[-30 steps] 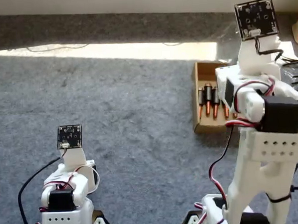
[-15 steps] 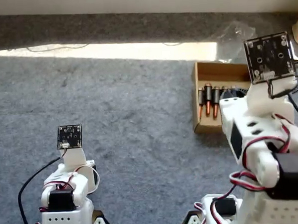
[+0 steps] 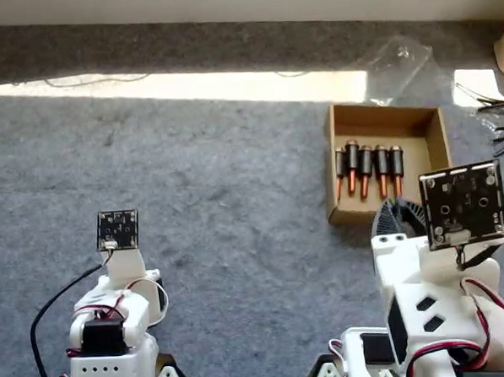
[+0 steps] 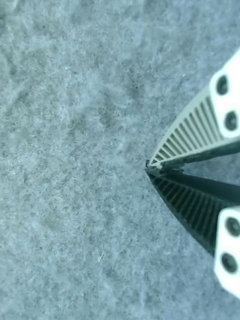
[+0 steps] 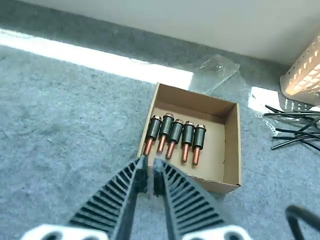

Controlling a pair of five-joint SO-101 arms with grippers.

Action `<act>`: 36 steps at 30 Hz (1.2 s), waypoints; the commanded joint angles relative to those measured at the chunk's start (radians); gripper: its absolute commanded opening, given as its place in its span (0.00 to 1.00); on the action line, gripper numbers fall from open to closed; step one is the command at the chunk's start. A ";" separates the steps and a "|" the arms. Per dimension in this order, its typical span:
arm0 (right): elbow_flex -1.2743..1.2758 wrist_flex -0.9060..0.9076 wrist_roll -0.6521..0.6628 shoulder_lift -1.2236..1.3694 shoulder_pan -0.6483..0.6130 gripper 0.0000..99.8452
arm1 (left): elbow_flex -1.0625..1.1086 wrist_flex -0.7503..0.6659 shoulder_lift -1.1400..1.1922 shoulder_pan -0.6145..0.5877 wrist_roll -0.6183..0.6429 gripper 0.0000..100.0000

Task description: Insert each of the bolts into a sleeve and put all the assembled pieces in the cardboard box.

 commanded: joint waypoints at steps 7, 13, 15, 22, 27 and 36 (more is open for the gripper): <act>0.426 -0.231 0.028 -0.338 -0.007 0.01 | 0.022 0.003 -0.007 -0.005 0.011 0.01; 0.575 -0.239 0.095 -0.512 -0.007 0.01 | 0.022 0.003 -0.007 -0.010 0.011 0.01; 0.611 -0.239 0.097 -0.553 -0.007 0.01 | 0.022 0.003 -0.007 -0.010 0.011 0.01; 0.765 -0.286 0.097 -0.668 -0.007 0.01 | 0.022 0.003 -0.007 -0.008 0.011 0.01; 0.866 -0.308 0.097 -0.707 -0.007 0.01 | 0.022 0.003 -0.007 -0.007 0.011 0.01; 1.082 -0.394 0.091 -0.705 -0.007 0.01 | 0.022 0.003 -0.007 -0.008 0.011 0.01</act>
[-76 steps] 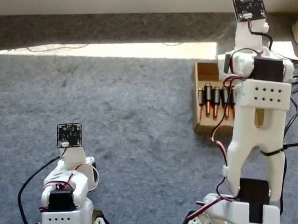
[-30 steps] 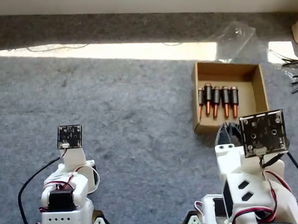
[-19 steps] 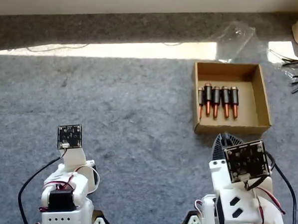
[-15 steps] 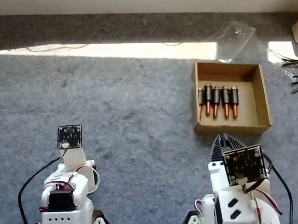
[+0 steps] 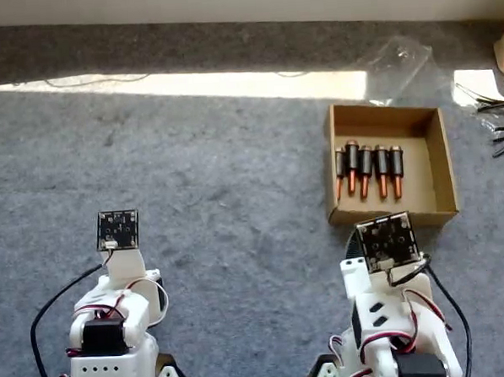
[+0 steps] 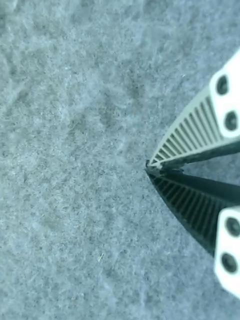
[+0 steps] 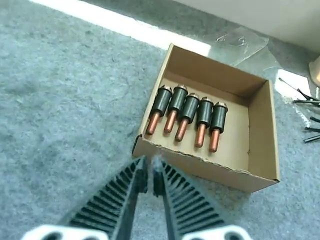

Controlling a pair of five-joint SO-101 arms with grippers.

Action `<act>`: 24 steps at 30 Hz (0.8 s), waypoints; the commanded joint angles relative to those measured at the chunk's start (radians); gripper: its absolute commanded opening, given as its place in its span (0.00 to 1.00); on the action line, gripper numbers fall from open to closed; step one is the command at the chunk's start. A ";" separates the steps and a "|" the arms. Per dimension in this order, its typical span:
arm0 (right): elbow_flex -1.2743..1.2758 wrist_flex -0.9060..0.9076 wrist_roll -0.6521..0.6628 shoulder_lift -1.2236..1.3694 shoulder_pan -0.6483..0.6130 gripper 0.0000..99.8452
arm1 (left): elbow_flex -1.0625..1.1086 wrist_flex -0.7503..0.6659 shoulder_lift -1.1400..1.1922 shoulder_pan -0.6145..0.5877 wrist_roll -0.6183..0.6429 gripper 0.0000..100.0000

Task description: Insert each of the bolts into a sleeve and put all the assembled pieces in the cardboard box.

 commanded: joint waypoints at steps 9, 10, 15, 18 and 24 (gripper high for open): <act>0.341 -0.071 -0.011 -0.010 -0.007 0.01 | 0.022 0.003 -0.007 -0.012 0.009 0.01; 0.360 -0.071 -0.037 -0.010 -0.007 0.01 | 0.022 0.003 -0.007 -0.012 0.009 0.01; 0.397 -0.102 -0.216 -0.010 -0.007 0.01 | 0.022 0.003 -0.007 -0.012 0.009 0.01; 0.424 -0.105 -0.270 -0.010 -0.007 0.01 | 0.022 0.003 -0.007 -0.012 0.009 0.01; 0.544 -0.107 -0.328 -0.010 -0.007 0.01 | 0.022 0.003 -0.007 -0.012 0.009 0.01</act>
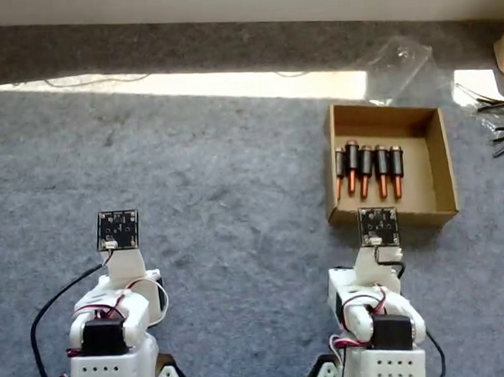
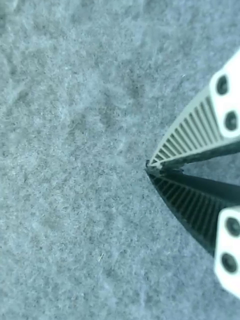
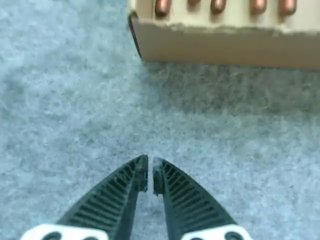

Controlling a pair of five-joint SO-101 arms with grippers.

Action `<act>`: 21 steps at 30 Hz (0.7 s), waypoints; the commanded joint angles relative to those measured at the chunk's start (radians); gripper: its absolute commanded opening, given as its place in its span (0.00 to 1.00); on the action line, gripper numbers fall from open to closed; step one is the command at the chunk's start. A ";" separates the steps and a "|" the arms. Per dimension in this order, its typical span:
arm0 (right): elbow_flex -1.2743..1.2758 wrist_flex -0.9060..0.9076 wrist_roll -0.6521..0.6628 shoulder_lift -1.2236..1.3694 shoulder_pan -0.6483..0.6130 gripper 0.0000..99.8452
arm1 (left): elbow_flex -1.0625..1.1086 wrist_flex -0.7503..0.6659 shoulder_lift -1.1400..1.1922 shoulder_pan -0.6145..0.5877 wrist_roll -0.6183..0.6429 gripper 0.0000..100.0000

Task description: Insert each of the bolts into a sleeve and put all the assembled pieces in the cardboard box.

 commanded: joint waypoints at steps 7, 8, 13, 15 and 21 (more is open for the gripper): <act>0.101 -0.058 -0.028 -0.010 -0.005 0.01 | 0.022 0.003 -0.007 -0.012 0.009 0.01; 0.101 -0.058 -0.028 -0.010 -0.005 0.01 | 0.022 0.003 -0.007 -0.012 0.011 0.01; 0.104 -0.058 -0.129 -0.010 -0.005 0.01 | 0.022 0.003 -0.007 -0.010 0.011 0.01; 0.107 -0.058 -0.153 -0.010 -0.008 0.01 | 0.022 0.003 -0.007 -0.008 0.011 0.01; 0.108 -0.050 -0.152 -0.010 -0.008 0.01 | 0.022 0.003 -0.007 -0.008 0.009 0.01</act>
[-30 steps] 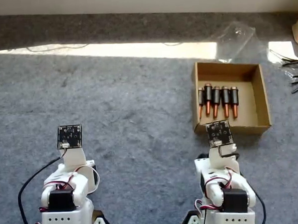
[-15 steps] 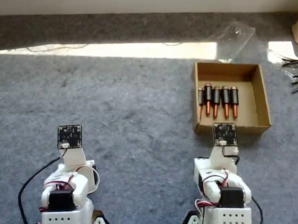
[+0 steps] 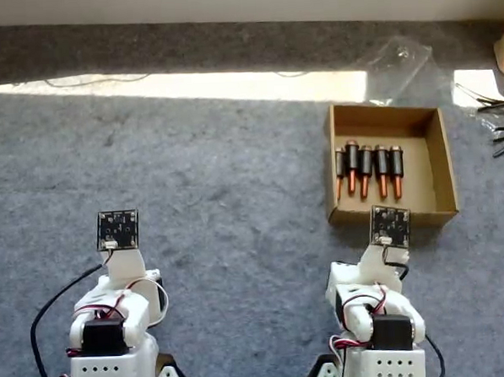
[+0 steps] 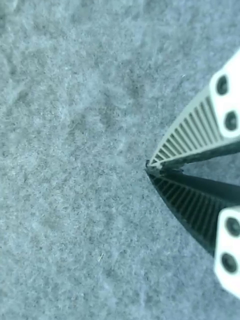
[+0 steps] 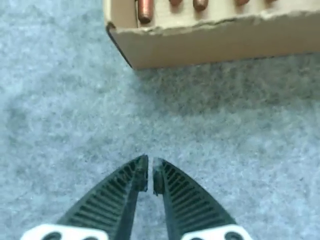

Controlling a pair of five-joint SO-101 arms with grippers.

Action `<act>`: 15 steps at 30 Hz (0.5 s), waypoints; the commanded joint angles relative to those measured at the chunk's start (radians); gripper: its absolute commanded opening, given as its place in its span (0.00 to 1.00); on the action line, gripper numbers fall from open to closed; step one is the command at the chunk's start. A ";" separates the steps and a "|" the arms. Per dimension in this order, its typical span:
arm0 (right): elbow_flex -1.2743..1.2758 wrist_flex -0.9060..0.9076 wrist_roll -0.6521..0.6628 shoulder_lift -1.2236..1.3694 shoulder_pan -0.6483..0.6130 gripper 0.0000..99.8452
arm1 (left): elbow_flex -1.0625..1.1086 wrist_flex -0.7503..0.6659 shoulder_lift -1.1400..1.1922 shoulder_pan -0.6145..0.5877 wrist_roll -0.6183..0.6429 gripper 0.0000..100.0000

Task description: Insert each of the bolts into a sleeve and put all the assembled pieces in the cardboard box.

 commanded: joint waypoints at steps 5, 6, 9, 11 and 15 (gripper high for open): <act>0.102 -0.015 -0.008 -0.010 -0.007 0.01 | 0.022 0.003 -0.007 -0.007 0.008 0.01; 0.102 -0.015 -0.008 -0.010 -0.007 0.01 | 0.022 0.003 -0.007 -0.007 0.008 0.01; 0.102 -0.015 0.003 -0.010 -0.008 0.01 | 0.022 0.003 -0.007 -0.007 0.006 0.01; 0.102 -0.015 0.064 -0.010 -0.008 0.01 | 0.022 0.003 -0.007 -0.005 0.006 0.01; 0.102 -0.012 0.098 -0.007 -0.008 0.01 | 0.022 0.003 -0.007 -0.005 0.006 0.01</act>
